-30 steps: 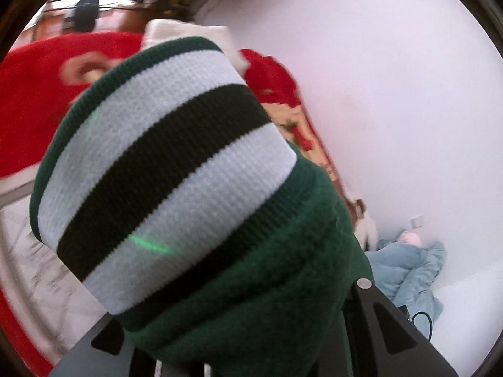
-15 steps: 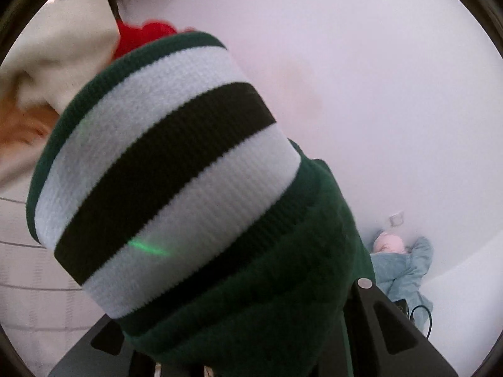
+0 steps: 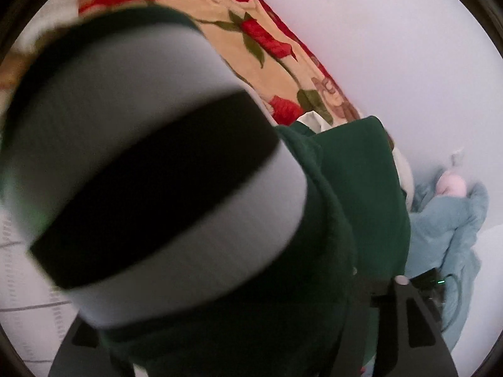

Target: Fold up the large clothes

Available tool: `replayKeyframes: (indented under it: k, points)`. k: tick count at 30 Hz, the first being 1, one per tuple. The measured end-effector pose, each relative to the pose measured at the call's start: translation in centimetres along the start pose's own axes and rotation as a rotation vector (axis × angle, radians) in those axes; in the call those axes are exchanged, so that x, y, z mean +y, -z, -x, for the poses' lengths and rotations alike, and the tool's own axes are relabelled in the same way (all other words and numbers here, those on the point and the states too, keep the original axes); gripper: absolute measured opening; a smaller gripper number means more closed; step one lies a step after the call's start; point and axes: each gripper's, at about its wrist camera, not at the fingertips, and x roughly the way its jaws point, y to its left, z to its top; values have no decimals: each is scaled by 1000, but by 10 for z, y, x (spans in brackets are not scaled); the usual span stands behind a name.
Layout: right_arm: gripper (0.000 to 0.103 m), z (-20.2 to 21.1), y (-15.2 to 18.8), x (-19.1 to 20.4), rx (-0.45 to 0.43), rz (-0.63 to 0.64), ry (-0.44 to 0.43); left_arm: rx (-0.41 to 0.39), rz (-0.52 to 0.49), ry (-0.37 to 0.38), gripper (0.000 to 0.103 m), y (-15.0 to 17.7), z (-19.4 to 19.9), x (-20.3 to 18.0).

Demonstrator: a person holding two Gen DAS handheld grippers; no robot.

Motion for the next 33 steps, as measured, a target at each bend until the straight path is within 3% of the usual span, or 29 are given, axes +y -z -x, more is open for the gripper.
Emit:
replayKeyframes:
  k: [4,7,8,9,13,15,18,21,28,33]
  points:
    - [81,13,32,51,-84,106,386,11,-106,-111,103,8,30,-21]
    - [85,16,63,93,-163,195,718,-1,-232,-266,103,21,58,-35]
    - [85,16,80,103,-181,216,794,-12,-279,-307,103,21,75,-24]
    - [86,19,98,110,-205,226,826,-19,-316,-342,103,24,86,-23]
    - [87,49,167,127,-313,238,971,-7,-421,-354,103,19,123,-21]
    - [87,66,196,140,-340,225,996,-19,-468,-340,103,12,140,-33]
    - [87,86,245,228,-371,201,1038,-42,-537,-326,103,9,170,-47]
    - [87,119,294,291,-404,179,1052,-50,-566,-321,103,11,206,-61]
    - [87,203,400,409,-537,204,1074,-100,-639,-313,103,51,340,-95]
    - [87,255,474,464,-608,228,1060,-142,-668,-314,103,74,416,-103]
